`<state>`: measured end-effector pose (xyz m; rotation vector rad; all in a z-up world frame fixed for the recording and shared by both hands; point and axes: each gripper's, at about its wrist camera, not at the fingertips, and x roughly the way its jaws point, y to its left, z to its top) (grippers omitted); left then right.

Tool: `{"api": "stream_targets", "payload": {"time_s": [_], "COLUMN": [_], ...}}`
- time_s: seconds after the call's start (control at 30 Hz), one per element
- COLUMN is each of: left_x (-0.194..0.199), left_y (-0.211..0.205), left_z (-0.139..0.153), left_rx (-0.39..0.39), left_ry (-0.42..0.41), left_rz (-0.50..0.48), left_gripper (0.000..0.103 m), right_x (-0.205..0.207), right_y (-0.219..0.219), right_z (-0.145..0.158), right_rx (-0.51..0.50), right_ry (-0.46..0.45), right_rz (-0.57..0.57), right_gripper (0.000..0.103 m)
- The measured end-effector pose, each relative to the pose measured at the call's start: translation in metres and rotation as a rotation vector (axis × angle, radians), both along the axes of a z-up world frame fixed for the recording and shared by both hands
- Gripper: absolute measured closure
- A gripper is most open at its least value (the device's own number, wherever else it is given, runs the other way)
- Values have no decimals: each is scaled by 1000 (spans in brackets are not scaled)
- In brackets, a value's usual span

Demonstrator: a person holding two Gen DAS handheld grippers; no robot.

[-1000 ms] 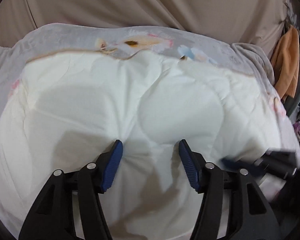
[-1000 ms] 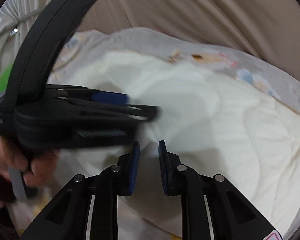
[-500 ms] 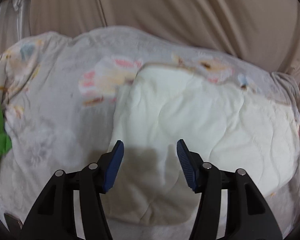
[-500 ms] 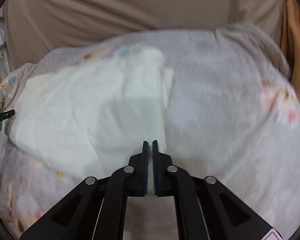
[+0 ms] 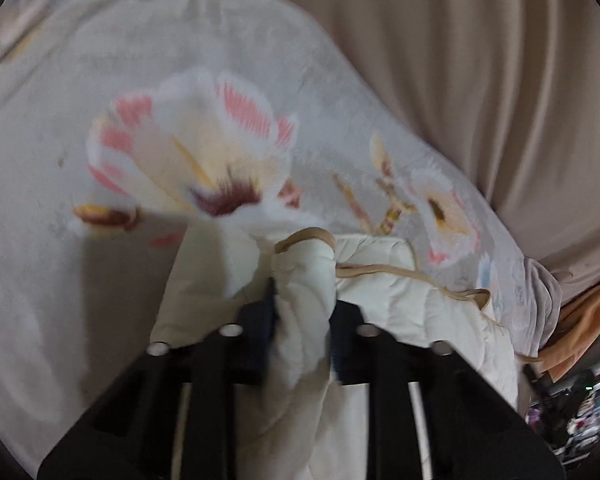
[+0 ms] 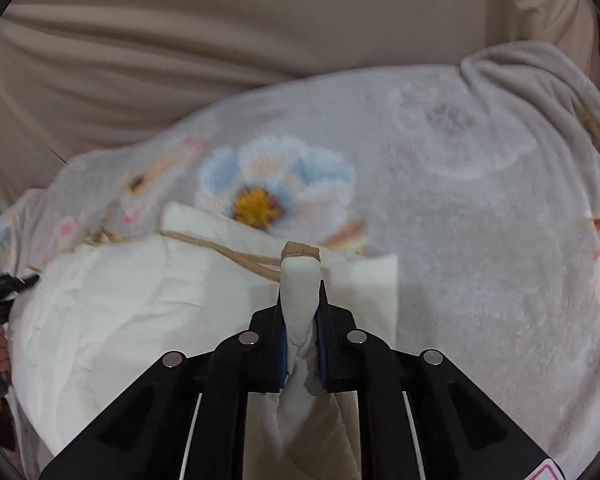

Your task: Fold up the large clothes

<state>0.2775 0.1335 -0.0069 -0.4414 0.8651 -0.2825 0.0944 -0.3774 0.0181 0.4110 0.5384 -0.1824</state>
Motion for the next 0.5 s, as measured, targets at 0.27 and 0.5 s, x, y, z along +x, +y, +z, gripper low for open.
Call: {"api": "stream_targets", "payload": {"time_s": [0.27,0.5], "left_x": [12,-3], "left_y": [-18,-26], "left_z": [-31,-11], "left_rx": [166,270], "left_ry": [1,-57], "left_rz": [7,30], "left_gripper": [89,85], "right_x": [39,16], "right_y": [-14,-6], "right_z": [-61,-30], "right_rx": [-32,-92], "right_ry": [222,179], "right_rz": [-30,-122], "right_gripper": [93,86]}}
